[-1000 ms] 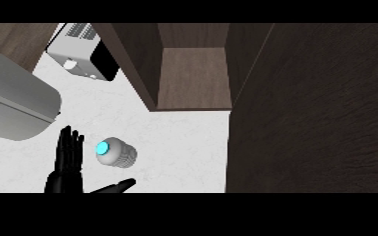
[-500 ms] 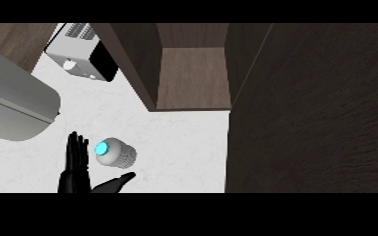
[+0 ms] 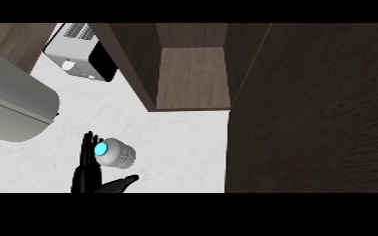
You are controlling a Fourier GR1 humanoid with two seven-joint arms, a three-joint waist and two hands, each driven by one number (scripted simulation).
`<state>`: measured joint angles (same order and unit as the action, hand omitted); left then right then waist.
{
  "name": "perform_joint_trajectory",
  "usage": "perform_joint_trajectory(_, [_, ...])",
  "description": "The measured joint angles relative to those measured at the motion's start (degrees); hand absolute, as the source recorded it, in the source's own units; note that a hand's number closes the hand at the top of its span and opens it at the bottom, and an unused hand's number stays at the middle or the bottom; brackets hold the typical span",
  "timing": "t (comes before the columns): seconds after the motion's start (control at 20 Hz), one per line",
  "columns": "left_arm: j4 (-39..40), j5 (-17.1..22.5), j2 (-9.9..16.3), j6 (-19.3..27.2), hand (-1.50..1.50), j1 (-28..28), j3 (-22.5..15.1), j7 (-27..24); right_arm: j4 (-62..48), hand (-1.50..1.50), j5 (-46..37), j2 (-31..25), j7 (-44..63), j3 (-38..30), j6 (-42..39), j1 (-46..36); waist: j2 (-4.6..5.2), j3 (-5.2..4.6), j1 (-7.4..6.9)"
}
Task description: Pick up the bottled water, place it into the cabinet and close the cabinet
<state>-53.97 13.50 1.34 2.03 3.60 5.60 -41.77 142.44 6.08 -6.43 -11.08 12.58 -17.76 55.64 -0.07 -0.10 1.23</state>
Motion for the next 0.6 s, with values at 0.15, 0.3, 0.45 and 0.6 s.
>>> perform_joint_trajectory(0.15, [4.4,0.9,-0.6,-1.6,-1.50,-2.5,0.1,-2.4,0.2,-1.50,-0.4,0.3,-0.9,1.3,-0.2,1.7,-0.01,0.01,-0.02])
perform_joint_trajectory(0.3, [8.3,2.9,-1.1,-1.7,1.50,-4.4,0.7,-6.4,0.1,-1.50,-0.9,0.4,-1.5,2.1,-0.1,2.1,-0.26,0.68,-0.25])
perform_joint_trajectory(0.45, [9.9,4.6,-1.4,-2.5,1.50,-5.2,1.3,-8.3,0.2,-1.50,-1.0,0.0,-1.9,1.3,-0.3,2.5,-0.42,1.07,-0.40])
perform_joint_trajectory(0.6, [11.2,6.7,-1.1,-3.7,1.50,-5.7,0.7,-9.9,0.1,-1.50,-1.3,0.0,-2.2,1.5,-0.2,2.2,-0.52,1.37,-0.48])
